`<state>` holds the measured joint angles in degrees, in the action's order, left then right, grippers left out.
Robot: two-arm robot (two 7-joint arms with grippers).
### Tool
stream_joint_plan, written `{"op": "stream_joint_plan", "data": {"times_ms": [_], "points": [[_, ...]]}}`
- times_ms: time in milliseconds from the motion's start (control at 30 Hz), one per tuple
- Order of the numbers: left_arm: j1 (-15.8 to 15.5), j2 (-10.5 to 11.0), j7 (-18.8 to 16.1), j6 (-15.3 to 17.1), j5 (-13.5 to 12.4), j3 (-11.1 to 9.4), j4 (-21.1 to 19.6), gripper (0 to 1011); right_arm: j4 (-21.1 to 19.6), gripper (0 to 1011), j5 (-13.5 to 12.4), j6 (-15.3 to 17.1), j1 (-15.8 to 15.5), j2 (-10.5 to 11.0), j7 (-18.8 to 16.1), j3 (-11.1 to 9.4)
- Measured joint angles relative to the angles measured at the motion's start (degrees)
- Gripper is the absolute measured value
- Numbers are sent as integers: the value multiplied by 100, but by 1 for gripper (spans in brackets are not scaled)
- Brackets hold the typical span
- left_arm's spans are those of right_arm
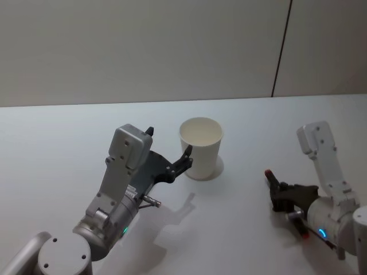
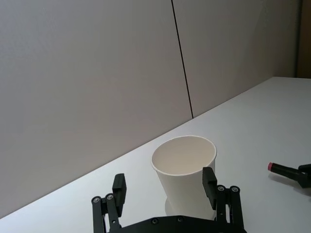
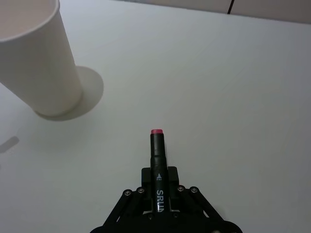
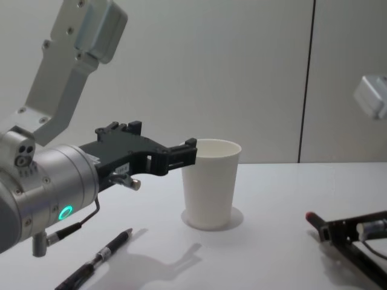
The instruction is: Place the pen into the pen holder.
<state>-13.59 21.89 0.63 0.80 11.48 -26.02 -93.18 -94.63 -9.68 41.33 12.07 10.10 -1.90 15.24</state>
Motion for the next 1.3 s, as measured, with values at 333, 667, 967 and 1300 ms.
{"op": "stream_joint_plan", "data": {"times_ms": [333, 667, 967, 1300], "points": [[0, 0, 0, 0, 0, 0, 0, 1000, -202, 184, 203, -539, -125, 73, -60, 13], [0, 0, 0, 0, 0, 0, 0, 1000, -411, 184, 444, -1384, -274, 187, -182, 22], [0, 0, 0, 0, 0, 0, 0, 1000, -523, 184, 615, -2227, -369, 304, -369, 6], [0, 0, 0, 0, 0, 0, 0, 1000, -542, 184, 706, -3235, -389, 426, -710, -37]]}}
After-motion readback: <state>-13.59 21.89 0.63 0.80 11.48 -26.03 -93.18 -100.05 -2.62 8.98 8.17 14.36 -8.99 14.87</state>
